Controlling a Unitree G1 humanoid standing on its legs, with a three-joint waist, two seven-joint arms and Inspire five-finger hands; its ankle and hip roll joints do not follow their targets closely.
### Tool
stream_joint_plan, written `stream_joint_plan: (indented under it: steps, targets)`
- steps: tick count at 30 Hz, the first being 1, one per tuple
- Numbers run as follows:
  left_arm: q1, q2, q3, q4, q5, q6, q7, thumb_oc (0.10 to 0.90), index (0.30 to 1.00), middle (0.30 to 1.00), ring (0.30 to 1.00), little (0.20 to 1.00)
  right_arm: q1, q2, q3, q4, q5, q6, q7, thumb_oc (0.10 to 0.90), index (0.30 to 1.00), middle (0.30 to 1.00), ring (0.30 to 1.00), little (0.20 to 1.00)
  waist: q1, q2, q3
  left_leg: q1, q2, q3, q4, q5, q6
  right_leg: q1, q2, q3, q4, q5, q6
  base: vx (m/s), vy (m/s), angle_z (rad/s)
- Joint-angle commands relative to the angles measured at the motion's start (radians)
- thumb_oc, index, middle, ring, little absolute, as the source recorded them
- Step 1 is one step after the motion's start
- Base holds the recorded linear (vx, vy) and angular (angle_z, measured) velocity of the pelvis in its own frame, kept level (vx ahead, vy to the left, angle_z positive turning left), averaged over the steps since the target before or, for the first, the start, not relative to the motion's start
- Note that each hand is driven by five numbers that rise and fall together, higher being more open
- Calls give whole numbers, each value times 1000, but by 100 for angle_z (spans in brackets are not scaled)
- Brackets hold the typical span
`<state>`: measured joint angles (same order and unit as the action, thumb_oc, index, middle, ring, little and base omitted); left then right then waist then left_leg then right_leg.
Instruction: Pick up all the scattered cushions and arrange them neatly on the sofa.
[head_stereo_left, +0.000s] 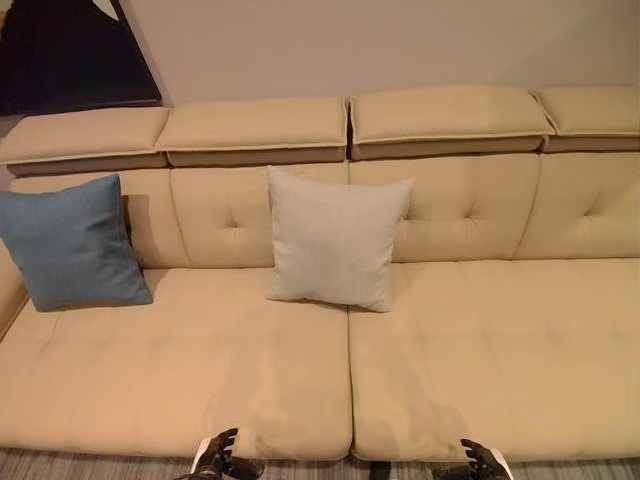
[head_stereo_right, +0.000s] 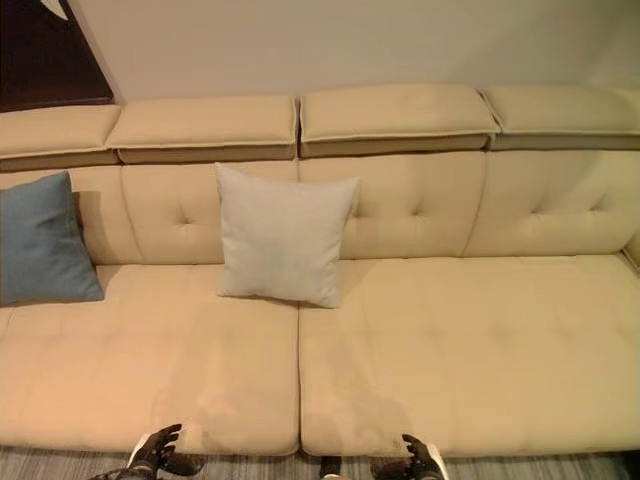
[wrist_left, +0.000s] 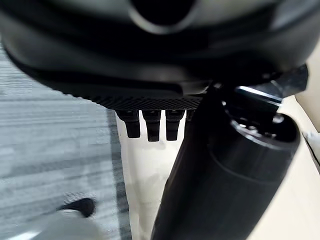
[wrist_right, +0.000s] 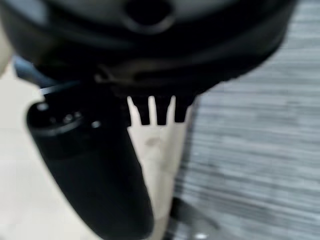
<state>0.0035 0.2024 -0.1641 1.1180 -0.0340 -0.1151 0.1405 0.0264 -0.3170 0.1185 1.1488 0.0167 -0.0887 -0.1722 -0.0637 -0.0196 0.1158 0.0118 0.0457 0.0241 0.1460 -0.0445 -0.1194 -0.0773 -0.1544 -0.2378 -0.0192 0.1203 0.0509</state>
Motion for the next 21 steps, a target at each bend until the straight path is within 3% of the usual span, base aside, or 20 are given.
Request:
stream_joint_plan:
  steps: [1, 3, 8, 11, 16, 20, 21]
  targets:
    - [-1, 51, -1, -56, 20, -33, 16, 800, 900, 900, 900, 900, -57, -14, -26, -18, -12, -12, -17, 800, 900, 900, 900, 900, 18, -32, 8, 32, -56, -24, 36, -141, 52, -74, -11, 29, 7, -4, 94, -215, 236, 3]
    - [-22, 60, -6, -31, 39, -29, 26, 800, 900, 900, 900, 900, -71, -4, -24, -1, -22, 0, -24, 800, 900, 900, 900, 900, 25, -46, 23, 34, -90, -25, -16, -154, 77, -115, -44, 33, -1, 32, 129, -264, 260, -30]
    - [-27, 83, 9, 6, 65, -24, 34, 800, 900, 900, 900, 900, -84, 13, -14, 6, -37, 15, -23, 800, 900, 900, 900, 900, 44, -57, 48, 29, -93, 3, -41, -128, 94, -139, -76, -5, -1, 44, 152, -223, 127, -35]
    - [-22, 101, 21, 22, 77, -14, 33, 800, 900, 900, 900, 900, -91, 16, -4, 21, -35, 19, -17, 800, 900, 900, 900, 900, 59, -53, 59, 11, -95, 16, -55, -97, 113, -120, -66, 0, 80, 3, 132, -202, 66, -31]
    - [6, 112, 30, 58, 87, -1, 26, 800, 900, 900, 900, 900, -81, 19, 7, 34, -26, 13, -7, 800, 900, 900, 900, 900, 86, -34, 24, -13, -75, 28, -103, -40, 135, -55, 6, 47, 266, -119, 102, -174, 41, -13]
    - [13, 115, 36, 62, 82, -2, 25, 800, 900, 900, 900, 900, -82, 24, 8, 33, -18, 7, -8, 800, 900, 900, 900, 900, 114, -44, -1, -43, -64, 64, -106, -19, 130, 28, 25, 23, 251, -155, 102, -128, -80, -34]
    - [12, 112, 33, 46, 71, -6, 29, 800, 900, 900, 900, 900, -90, 24, 10, 20, -10, 6, -15, 800, 900, 900, 900, 900, 134, -54, -9, -63, -58, 88, -106, -8, 118, 61, 24, 8, 184, -176, 96, -87, -163, -59]
